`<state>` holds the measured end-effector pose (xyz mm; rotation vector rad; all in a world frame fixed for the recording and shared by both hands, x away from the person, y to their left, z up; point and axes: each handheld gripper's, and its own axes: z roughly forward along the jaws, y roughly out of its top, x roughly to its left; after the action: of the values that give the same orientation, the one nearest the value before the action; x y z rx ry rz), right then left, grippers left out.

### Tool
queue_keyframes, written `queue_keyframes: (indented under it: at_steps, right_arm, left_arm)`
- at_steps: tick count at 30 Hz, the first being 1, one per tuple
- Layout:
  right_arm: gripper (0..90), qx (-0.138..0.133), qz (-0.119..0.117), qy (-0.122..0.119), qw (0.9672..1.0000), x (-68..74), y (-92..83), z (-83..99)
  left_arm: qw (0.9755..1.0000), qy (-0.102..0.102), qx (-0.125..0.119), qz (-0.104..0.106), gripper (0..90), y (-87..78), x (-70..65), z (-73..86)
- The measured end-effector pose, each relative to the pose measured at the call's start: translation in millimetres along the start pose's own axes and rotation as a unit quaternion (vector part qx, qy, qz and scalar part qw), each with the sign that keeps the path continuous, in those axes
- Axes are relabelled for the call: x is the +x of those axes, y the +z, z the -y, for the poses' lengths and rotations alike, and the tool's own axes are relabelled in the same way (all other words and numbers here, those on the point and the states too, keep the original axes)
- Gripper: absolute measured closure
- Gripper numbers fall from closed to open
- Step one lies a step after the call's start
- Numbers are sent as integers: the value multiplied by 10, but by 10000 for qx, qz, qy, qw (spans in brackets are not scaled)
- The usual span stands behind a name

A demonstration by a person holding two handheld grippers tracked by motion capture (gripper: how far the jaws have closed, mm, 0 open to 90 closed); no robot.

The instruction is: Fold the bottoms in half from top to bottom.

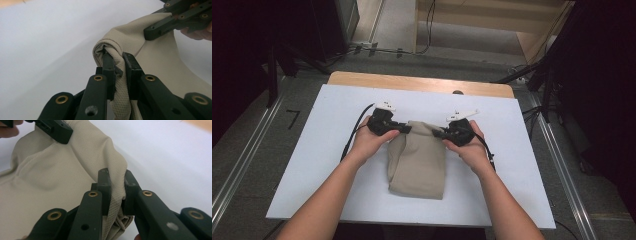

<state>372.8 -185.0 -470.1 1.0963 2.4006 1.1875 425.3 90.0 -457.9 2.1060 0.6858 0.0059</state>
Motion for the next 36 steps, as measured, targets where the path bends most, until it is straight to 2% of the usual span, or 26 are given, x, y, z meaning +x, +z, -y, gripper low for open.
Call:
queue_keyframes:
  at_steps: [3,6,9,10,11,12,13,14,15,17,19,21,24,25,27,29,31,36]
  right_arm:
    - [784,-90,112,21,9999,-80,-17,-140]
    - [785,-200,234,3,9995,-146,-38,-260]
    - [778,-249,334,105,9991,-216,-32,-344]
    - [735,-293,461,140,9984,-237,-31,-361]
    - [621,-374,656,183,9970,-261,-30,-374]
    - [447,-425,767,339,9956,-284,-31,-386]
    - [311,-427,761,548,9947,-307,-38,-392]
    - [268,-464,734,686,9939,-318,-53,-385]
    - [246,-505,661,719,9939,-319,-76,-367]
    - [183,-552,727,681,9935,-300,-120,-311]
    - [150,-595,677,702,9935,-274,-167,-241]
    - [127,-653,654,689,9933,-239,-219,-167]
    - [109,-775,584,688,9929,-181,-301,-63]
    - [83,-818,525,681,9929,-161,-329,-29]
    - [65,-883,474,642,9929,-109,-386,41]
    - [0,-936,389,583,9931,-51,-445,115]
    - [0,-1021,330,535,9928,5,-511,200]
    - [0,-1200,256,601,9906,97,-686,446]
  left_arm:
    - [9998,-71,-85,-153,822,-4,54,-154]
    - [9995,-2,-201,-263,823,-2,89,-273]
    - [9990,24,-312,-330,803,16,140,-339]
    - [9985,-15,-399,-385,737,15,161,-348]
    - [9978,-80,-471,-463,634,6,175,-351]
    - [9969,-124,-501,-591,546,-19,183,-351]
    - [9961,-186,-517,-688,440,-46,183,-346]
    - [9955,-189,-548,-754,346,-75,184,-331]
    - [9945,-179,-596,-840,284,-114,177,-307]
    - [9939,-185,-744,-791,236,-201,176,-237]
    - [9932,-216,-904,-704,229,-288,170,-151]
    - [9927,-238,-995,-636,165,-355,155,-64]
    - [9922,-199,-1162,-413,125,-453,95,75]
    - [9922,-132,-1188,-356,115,-487,68,119]
    - [9911,-97,-1307,-244,80,-555,7,210]
    - [9910,-16,-1323,-205,49,-620,-50,298]
    - [9902,-15,-1398,-43,0,-690,-103,397]
    - [9908,98,-1348,-75,0,-814,-250,656]
